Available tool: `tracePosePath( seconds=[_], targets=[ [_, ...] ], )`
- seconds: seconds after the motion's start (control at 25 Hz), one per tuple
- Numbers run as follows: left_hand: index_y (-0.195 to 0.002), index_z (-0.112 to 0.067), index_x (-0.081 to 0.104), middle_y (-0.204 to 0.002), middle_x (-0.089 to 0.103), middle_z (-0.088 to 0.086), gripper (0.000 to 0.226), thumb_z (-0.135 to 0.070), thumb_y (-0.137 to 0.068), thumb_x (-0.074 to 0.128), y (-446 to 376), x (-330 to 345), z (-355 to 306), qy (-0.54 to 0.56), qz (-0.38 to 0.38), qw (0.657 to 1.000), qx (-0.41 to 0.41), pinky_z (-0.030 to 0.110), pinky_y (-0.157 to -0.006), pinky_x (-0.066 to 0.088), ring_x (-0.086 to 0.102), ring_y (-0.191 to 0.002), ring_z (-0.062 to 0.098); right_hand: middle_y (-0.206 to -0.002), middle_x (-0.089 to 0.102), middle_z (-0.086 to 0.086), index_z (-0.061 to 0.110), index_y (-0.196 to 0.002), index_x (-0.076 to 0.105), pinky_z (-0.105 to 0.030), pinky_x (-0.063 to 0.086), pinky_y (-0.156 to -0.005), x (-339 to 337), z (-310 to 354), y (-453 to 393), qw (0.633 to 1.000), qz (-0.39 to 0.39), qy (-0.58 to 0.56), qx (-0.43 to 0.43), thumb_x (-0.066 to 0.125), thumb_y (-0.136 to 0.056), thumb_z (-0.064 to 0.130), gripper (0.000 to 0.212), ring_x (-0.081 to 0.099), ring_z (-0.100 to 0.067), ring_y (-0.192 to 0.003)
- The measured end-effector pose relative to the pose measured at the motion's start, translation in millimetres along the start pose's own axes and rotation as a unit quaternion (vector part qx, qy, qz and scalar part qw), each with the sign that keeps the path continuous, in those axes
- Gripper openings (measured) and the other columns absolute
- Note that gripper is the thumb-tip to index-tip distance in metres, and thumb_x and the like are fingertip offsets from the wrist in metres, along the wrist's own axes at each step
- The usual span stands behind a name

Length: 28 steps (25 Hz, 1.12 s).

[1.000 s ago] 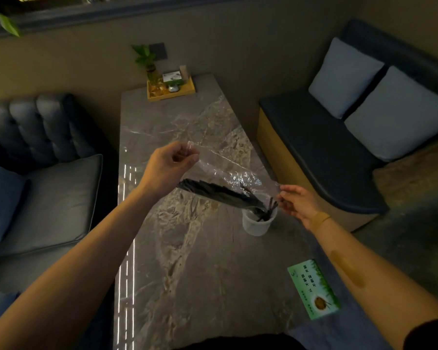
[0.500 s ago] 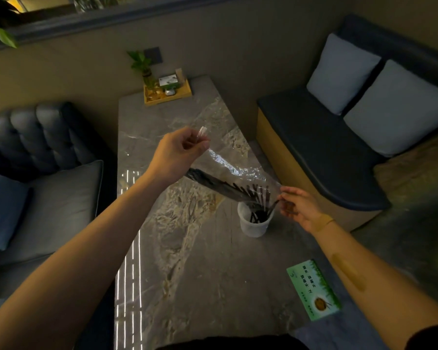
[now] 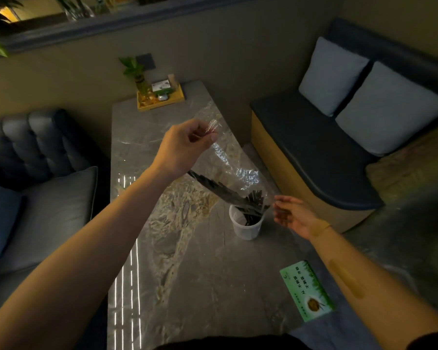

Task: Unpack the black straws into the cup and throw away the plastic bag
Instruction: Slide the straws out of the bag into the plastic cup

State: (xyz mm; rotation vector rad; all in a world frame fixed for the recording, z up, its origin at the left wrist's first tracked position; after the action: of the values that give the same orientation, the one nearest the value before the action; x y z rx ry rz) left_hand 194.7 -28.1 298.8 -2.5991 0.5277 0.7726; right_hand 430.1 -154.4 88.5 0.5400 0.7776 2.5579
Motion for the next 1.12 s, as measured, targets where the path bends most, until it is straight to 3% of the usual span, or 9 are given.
tracePosePath(
  seconds=[0.24,0.48,0.68,0.88,1.12],
  targets=[
    [-0.095,-0.022,0.071,-0.079,0.07,0.0,0.009,-0.025,-0.087,0.069,-2.5,-3.2,-8.7,0.01,-0.007,1.0,0.012,0.043,-0.081,0.055,0.064,-0.077,0.014,-0.082,0.067,-0.008,0.014,-0.1,0.063,-0.029,0.057,-0.053,3.8,-2.6,-1.5,1.0,0.007,0.0,0.005,0.058,-0.091,0.004,0.015,0.064,-0.02,-0.069],
    [-0.093,-0.023,0.07,-0.082,0.071,0.006,0.009,-0.028,-0.085,0.07,-3.5,-6.0,-14.4,0.01,-0.019,0.999,0.037,0.051,-0.082,0.055,0.067,-0.079,0.027,-0.072,0.073,-0.005,0.016,-0.099,0.065,-0.029,0.057,-0.052,6.6,-3.0,-2.7,1.0,0.021,-0.015,0.005,0.061,-0.089,0.006,0.015,0.07,-0.017,-0.062],
    [-0.086,-0.039,0.067,-0.078,0.068,-0.01,0.007,-0.032,-0.085,0.068,-11.3,-3.8,-27.0,-0.004,-0.007,0.998,0.061,0.041,-0.076,0.057,0.066,-0.074,0.017,-0.075,0.072,-0.006,0.015,-0.099,0.065,-0.03,0.059,-0.054,7.8,-7.3,1.0,0.999,0.033,-0.035,0.011,0.06,-0.089,0.005,0.015,0.07,-0.018,-0.065],
    [-0.096,-0.022,0.071,-0.076,0.063,-0.021,0.01,-0.025,-0.09,0.065,-18.5,15.4,-42.8,-0.068,0.029,0.992,0.102,0.033,-0.074,0.053,0.061,-0.072,0.006,-0.08,0.068,-0.008,0.014,-0.098,0.064,-0.028,0.06,-0.055,5.4,-14.1,6.4,0.997,0.024,-0.066,0.017,0.058,-0.09,0.003,0.015,0.068,-0.018,-0.066],
    [-0.102,-0.022,0.071,-0.079,0.066,-0.017,0.014,-0.027,-0.092,0.063,-19.5,15.7,-61.1,-0.087,0.02,0.988,0.127,0.026,-0.074,0.053,0.065,-0.075,0.007,-0.084,0.066,-0.009,0.014,-0.101,0.063,-0.028,0.06,-0.056,4.8,-9.2,8.6,0.995,0.036,-0.09,0.009,0.059,-0.089,0.004,0.016,0.065,-0.021,-0.074]
  ],
)
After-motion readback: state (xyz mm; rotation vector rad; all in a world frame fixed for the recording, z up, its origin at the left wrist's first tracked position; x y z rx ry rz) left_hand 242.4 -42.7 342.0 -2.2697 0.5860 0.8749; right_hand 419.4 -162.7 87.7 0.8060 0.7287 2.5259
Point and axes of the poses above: each hand's wrist, its own y-axis away from the middle knuckle, its own x-axis out of the palm, z = x × y, the point moved 2 cm from there along -y, towards the middle knuckle
